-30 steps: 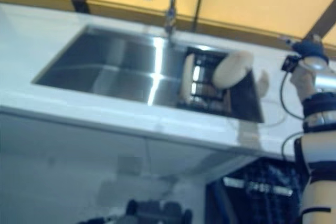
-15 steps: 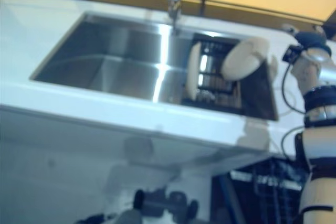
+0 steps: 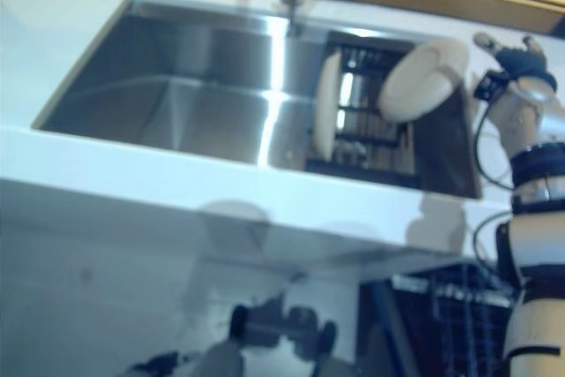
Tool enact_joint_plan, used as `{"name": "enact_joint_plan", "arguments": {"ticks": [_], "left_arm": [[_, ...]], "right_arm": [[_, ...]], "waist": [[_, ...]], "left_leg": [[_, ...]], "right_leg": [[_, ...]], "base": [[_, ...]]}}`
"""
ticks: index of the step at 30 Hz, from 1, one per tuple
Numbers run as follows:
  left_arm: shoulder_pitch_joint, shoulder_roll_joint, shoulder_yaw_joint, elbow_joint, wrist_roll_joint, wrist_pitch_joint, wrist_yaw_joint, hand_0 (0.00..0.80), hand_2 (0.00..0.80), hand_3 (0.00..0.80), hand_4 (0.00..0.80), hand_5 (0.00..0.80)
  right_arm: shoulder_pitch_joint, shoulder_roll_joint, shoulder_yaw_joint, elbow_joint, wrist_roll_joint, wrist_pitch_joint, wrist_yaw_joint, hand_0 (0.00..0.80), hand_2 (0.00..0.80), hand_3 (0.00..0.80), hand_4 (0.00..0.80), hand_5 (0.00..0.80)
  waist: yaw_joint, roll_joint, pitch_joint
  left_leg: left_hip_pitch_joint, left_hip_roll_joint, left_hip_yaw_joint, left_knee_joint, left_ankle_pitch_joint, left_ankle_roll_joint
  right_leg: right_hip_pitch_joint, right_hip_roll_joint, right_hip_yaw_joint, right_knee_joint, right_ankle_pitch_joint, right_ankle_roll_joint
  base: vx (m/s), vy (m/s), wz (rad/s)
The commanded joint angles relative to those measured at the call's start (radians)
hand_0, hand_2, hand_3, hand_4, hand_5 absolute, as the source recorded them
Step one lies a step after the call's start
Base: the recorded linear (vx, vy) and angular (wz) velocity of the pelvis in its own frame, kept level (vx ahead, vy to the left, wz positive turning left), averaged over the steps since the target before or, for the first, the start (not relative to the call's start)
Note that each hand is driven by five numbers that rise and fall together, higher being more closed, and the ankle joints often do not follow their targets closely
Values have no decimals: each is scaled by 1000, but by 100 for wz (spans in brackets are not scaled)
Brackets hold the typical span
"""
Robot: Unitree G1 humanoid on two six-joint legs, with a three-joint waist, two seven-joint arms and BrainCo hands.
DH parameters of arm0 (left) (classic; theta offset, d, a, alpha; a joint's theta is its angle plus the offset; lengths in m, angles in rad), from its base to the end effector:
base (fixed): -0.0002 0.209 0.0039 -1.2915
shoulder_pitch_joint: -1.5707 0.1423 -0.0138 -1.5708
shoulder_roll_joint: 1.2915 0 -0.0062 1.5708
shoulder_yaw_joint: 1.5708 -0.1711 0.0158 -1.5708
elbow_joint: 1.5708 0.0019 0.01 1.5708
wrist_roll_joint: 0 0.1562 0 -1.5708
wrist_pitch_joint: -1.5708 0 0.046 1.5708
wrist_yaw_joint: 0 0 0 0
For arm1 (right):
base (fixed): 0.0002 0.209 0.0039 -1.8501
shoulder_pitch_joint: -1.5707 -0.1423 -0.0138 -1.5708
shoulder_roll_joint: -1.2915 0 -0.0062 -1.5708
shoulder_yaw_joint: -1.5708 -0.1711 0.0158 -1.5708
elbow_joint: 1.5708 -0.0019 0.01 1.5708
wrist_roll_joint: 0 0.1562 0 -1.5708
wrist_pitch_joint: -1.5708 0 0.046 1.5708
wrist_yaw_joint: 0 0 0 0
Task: Take plates into dishwasher
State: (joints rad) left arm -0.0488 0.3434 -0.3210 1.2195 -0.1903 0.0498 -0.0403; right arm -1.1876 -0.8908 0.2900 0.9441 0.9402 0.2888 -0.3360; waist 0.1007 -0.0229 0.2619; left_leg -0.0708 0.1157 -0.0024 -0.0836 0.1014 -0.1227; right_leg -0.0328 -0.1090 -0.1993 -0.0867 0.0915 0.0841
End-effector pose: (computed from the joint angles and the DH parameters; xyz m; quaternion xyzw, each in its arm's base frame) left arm 0.0929 0.2476 -0.1104 0.1442 0.5830 0.0086 0.7995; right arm 0.3387 -0.3021 0.2803 0.0752 -0.0149 -0.2731 0.9589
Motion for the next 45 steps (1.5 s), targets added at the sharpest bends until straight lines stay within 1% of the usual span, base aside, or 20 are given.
{"name": "enact_joint_plan", "arguments": {"ticks": [1, 4, 13, 19, 24, 32, 45], "left_arm": [[-21, 26, -47, 32, -20, -20, 4, 0, 0, 0, 0, 0], [-23, 26, -52, 30, -28, -20, 3, 0, 0, 0, 0, 0], [-29, 17, -56, 28, -45, -29, 4, 0, 0, 0, 0, 0], [-32, 11, -60, 27, -56, -44, 2, 0, 0, 0, 0, 0], [-31, 10, -63, 20, -64, -49, 3, 0, 0, 0, 0, 0], [-32, 8, -66, 16, -74, -51, 1, 0, 0, 0, 0, 0], [-27, 4, -71, 13, -80, -58, 1, 0, 0, 0, 0, 0]], "right_arm": [[-94, -51, 42, -43, 21, -41, 21, 0, 0, 0, 0, 0], [-97, -46, 47, -33, 26, -47, 30, 0, 0, 0, 0, 0], [-104, -32, 51, -22, 33, -28, 62, 0, 0, 0, 0, 0], [-112, -24, 57, -5, 29, -28, 82, 0, 0, 0, 0, 0], [-116, -24, 60, -2, 25, -29, 78, 0, 0, 0, 0, 0], [-112, -23, 59, -11, 31, -30, 94, 0, 0, 0, 0, 0], [-120, -12, 63, -16, 47, -39, 88, 0, 0, 0, 0, 0]], "waist": [[12, -32, -17], [11, -27, -12], [2, -7, 4], [-2, 4, 13], [-4, 12, 19], [-10, 18, 22], [-4, 18, 18]], "left_leg": [[-21, 3, 1, -4, 0, 3], [-26, 4, 3, -4, 1, 2], [-39, 2, 4, -4, 4, -2], [-44, 1, 6, -4, 5, -3], [-45, -3, 5, -4, 4, -3], [-45, -7, 6, -4, 4, -4], [-41, -10, 4, -4, 4, -3]], "right_leg": [[-15, -67, 8, -1, 31, 54], [-22, -65, 8, -1, 31, 53], [-41, -66, 12, -1, 34, 50], [-49, -69, 11, -1, 37, 49], [-52, -73, 11, -1, 38, 49], [-56, -76, 11, -1, 40, 50], [-52, -81, 2, -1, 42, 50]], "base": [[0, 0, 0], [-24, -6, 0], [-20, 1, 0], [0, 0, 0], [0, 0, 0], [0, 0, 0], [0, 0, 0]]}}
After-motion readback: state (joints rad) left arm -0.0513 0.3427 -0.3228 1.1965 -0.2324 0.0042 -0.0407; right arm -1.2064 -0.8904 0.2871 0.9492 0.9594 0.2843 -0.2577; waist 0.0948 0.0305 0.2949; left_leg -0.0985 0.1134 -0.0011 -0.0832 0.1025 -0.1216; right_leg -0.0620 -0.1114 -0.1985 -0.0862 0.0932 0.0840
